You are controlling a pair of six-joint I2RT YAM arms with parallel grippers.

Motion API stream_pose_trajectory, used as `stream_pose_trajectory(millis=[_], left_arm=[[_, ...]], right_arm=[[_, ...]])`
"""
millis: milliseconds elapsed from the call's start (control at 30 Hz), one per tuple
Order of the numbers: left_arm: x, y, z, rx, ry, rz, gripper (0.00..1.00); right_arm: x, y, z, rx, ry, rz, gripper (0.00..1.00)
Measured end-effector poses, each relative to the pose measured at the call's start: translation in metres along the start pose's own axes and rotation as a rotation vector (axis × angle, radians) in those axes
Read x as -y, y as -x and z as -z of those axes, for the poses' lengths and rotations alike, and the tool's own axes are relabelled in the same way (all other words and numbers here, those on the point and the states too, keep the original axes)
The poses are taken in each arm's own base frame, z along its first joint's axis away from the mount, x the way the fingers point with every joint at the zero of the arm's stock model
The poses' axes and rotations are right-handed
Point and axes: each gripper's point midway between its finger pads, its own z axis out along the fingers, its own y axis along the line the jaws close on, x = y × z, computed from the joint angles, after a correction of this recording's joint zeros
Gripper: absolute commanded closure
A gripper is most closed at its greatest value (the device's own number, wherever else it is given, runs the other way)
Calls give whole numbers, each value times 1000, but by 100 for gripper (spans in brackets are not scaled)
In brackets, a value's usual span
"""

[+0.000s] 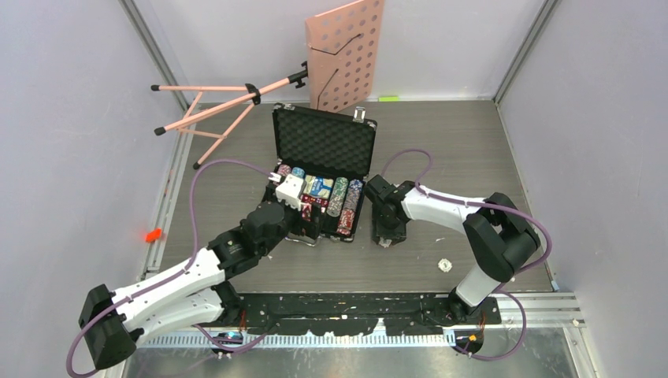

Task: Pack up texas hold em set

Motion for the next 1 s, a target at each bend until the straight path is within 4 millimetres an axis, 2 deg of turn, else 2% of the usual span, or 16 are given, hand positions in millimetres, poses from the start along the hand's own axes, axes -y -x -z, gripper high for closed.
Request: stream_pose_trajectory(millis=[200, 400, 633, 700, 733, 800, 900, 1000], left_arm=[[2, -5, -4, -16, 3, 24, 0], [5, -20, -11, -70, 7, 61, 0], [24, -41, -23, -151, -43, 176, 0], [31, -43, -27, -161, -66, 210, 0], [35, -44, -29, -167, -76, 228, 0], [39, -48, -31, -187, -89, 251, 0], [45, -48, -35, -207, -100, 276, 0], [50, -41, -37, -201, -119, 293, 0]], right_arm=[[0, 1, 0, 0, -2, 9, 58], [3, 7, 4, 35, -8, 17, 62], [3, 29, 37, 164, 46, -7, 63], [2, 32, 47, 193, 67, -12, 47], [3, 33, 50, 203, 73, -15, 33], [6, 36, 57, 228, 70, -23, 23], [19, 38, 57, 230, 25, -42, 22], [37, 43, 50, 200, -4, -106, 21]])
